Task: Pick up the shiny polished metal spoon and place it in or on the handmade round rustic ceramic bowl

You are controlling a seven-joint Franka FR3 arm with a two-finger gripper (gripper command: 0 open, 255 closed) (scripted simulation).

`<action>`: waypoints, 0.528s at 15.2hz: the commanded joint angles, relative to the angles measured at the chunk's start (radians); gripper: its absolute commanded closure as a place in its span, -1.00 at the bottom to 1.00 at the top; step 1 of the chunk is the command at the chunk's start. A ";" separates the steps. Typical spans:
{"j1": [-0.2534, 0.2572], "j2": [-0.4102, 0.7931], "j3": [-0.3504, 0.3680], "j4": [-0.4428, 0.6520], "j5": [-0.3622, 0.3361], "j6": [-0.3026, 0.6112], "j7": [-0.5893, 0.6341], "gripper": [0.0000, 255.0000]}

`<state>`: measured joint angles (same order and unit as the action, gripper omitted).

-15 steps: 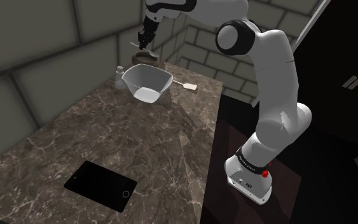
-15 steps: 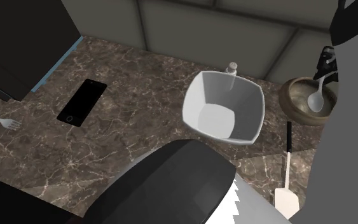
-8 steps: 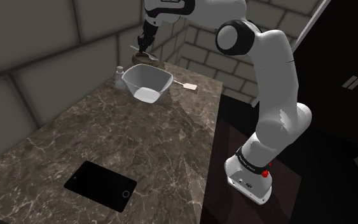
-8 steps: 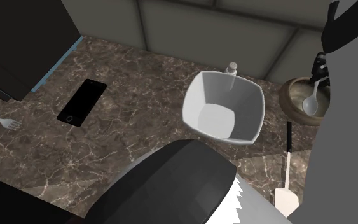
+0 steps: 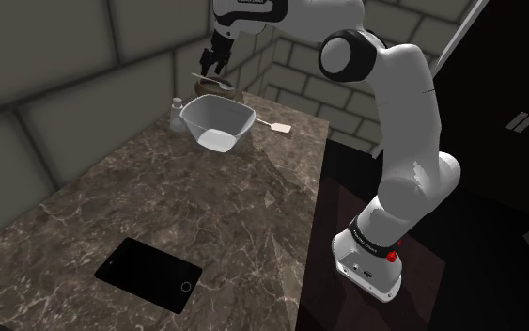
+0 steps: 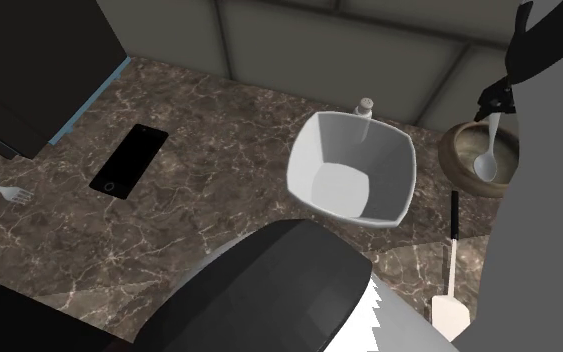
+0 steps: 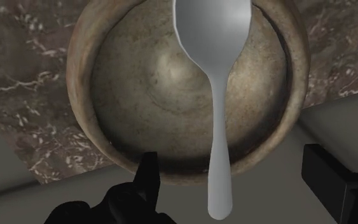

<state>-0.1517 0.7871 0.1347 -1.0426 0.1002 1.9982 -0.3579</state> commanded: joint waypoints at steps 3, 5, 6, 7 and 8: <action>-0.004 -0.015 0.000 0.007 0.001 -0.022 0.000 -1.00; -0.011 -0.041 0.001 0.028 0.002 -0.070 0.000 -1.00; -0.013 -0.049 0.001 0.040 0.002 -0.090 0.000 -1.00; -0.013 -0.049 0.001 0.040 0.002 -0.090 0.000 -1.00; -0.013 -0.049 0.001 0.040 0.002 -0.090 0.000 -1.00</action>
<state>-0.1654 0.7372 0.1353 -1.0090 0.1030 1.9146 -0.3586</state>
